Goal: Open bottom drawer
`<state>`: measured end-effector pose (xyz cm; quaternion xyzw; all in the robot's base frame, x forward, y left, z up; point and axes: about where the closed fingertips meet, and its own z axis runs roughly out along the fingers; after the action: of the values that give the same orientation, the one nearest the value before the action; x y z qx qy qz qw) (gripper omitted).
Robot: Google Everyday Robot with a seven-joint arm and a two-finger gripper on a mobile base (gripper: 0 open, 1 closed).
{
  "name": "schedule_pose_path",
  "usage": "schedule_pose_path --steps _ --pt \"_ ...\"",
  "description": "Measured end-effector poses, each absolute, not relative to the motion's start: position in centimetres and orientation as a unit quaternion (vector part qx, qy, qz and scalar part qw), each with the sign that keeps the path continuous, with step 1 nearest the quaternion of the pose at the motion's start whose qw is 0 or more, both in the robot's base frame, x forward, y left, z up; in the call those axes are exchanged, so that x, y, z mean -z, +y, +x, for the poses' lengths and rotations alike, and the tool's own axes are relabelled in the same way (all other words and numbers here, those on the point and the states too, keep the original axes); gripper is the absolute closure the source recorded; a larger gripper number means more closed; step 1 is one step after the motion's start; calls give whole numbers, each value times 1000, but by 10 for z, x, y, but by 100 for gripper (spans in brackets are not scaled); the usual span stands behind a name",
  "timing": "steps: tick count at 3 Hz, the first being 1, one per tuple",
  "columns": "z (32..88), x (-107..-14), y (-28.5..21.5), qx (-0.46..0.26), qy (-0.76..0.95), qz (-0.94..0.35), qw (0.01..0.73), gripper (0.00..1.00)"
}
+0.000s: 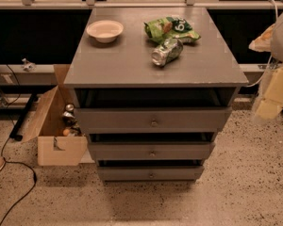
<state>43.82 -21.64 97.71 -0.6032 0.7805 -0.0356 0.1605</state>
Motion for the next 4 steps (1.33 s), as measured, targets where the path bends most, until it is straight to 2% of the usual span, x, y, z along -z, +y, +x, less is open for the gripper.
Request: schedule_pose_path --steps 2,4 --pt "439 -970 -216 28 779 -604 165 0" --pt "447 -857 -204 -75 779 -599 172 0"
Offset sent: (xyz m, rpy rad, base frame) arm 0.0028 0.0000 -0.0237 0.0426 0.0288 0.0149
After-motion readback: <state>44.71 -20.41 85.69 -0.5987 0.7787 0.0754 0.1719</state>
